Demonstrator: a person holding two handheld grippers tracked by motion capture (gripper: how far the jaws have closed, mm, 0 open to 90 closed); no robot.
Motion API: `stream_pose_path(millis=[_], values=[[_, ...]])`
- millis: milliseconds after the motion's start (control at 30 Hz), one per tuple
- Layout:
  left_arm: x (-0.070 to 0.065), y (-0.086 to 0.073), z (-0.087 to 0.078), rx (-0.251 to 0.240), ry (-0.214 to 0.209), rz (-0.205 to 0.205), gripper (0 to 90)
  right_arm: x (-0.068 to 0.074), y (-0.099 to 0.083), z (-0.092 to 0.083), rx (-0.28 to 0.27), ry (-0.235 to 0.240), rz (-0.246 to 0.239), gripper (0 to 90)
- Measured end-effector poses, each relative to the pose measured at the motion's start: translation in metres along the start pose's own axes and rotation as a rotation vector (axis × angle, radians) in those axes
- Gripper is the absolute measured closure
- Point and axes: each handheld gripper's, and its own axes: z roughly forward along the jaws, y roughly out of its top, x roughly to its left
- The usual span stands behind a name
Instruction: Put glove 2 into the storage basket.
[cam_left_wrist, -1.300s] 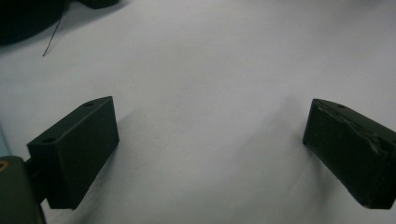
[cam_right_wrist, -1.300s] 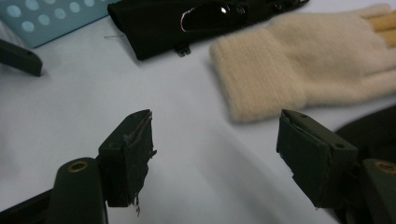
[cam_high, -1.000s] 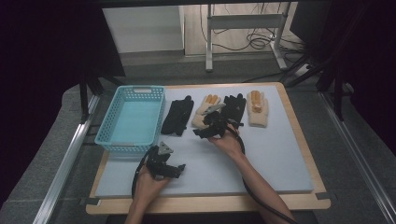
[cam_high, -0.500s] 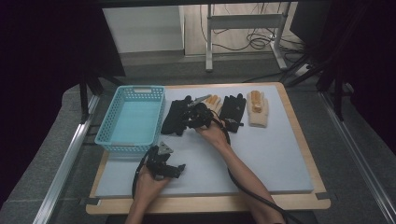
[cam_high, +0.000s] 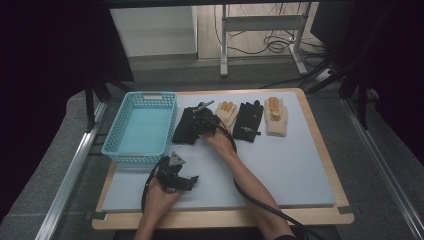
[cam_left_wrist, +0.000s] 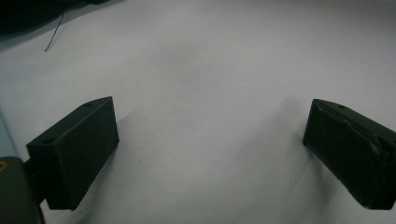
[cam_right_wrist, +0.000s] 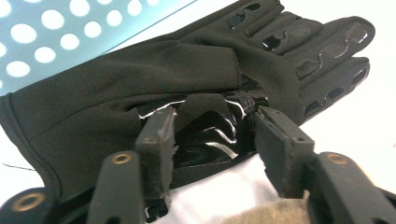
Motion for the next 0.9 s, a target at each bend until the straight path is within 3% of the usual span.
stream_pose_path(millis=[100,133,233,467,633,900], values=[[0.000,0.000,0.000,0.000,0.000,0.000,3.6,-0.001,-0.001,-0.002,0.002,-0.002,0.009,66.8],[0.000,0.000,0.000,0.000,0.000,0.000,3.7,-0.002,0.000,-0.003,0.009,0.015,0.016,78.5],[0.000,0.000,0.000,0.000,0.000,0.000,3.7,-0.002,0.001,-0.003,0.012,0.032,0.023,82.4],[0.000,0.000,0.000,0.000,0.000,0.001,3.7,-0.004,0.004,-0.013,-0.018,0.071,0.007,84.2],[0.000,0.000,0.000,0.001,-0.001,-0.001,3.7,0.000,0.011,-0.036,-0.053,0.102,-0.024,84.2],[0.000,0.000,0.000,-0.001,0.000,0.000,3.7,0.001,0.011,-0.076,-0.089,0.142,-0.028,84.1]])
